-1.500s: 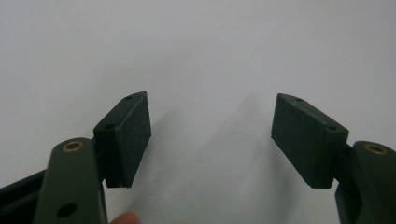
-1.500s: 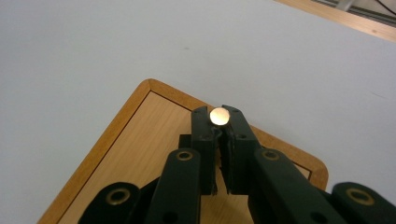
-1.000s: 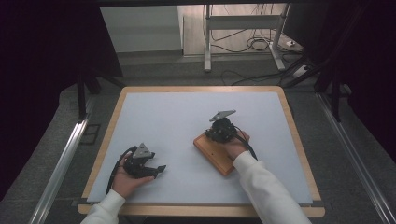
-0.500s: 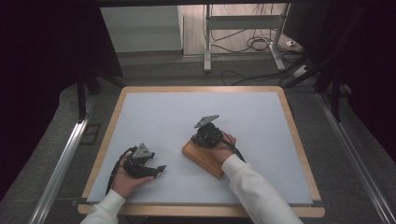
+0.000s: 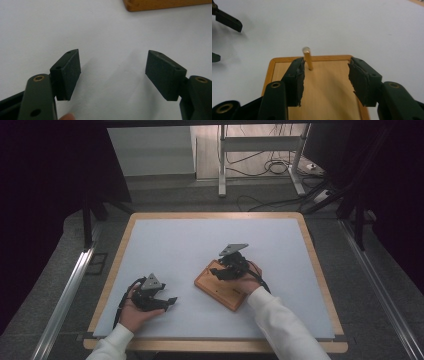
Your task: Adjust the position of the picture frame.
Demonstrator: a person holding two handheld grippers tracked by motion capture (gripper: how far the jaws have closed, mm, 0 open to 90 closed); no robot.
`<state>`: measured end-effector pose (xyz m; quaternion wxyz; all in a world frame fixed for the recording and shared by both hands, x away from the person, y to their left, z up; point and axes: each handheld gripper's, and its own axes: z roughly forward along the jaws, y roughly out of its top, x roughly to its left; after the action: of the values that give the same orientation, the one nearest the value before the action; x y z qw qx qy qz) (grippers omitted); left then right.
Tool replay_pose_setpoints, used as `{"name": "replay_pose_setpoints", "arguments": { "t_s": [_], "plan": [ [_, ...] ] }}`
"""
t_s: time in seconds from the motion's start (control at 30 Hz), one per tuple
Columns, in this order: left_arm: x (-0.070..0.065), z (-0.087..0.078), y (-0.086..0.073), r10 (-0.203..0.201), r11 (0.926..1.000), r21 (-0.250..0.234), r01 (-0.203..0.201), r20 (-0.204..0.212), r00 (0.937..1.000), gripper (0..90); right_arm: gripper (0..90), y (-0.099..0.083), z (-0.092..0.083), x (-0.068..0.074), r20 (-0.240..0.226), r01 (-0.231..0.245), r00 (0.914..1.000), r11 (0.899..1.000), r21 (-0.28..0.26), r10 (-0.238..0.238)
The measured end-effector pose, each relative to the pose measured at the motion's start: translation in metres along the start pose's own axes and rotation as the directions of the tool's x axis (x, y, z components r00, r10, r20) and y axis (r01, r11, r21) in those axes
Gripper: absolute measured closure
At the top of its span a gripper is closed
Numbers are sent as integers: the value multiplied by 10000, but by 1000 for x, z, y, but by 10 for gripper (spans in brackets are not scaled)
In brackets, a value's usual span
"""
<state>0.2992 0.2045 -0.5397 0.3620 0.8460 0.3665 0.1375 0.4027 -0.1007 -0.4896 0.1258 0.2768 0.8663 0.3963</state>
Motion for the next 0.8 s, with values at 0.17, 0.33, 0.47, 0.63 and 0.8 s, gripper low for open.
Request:
{"name": "replay_pose_setpoints", "arguments": {
  "t_s": [0.17,0.33,0.47,0.63,0.8],
  "plan": [
    [-1,1,1,31,10000,8,-31,-7,10000,276,463,-14,-28,-15,396,-536,9977,9984,-173,543],
    [-1,1,1,38,10000,11,-38,-38,10000,271,748,-35,-50,-29,768,-870,9933,9962,-2,868],
    [-1,1,1,19,10000,-2,-19,-52,10000,271,889,-53,-60,-37,850,-984,9916,9951,36,978],
    [-2,1,1,55,10000,9,-55,-72,10000,271,900,-65,-61,-45,1171,-1129,9874,9924,480,1067],
    [-2,0,0,16,10000,-19,-16,-73,10000,271,900,-70,-59,-45,1354,-939,9874,9920,849,819]
  ]
}}
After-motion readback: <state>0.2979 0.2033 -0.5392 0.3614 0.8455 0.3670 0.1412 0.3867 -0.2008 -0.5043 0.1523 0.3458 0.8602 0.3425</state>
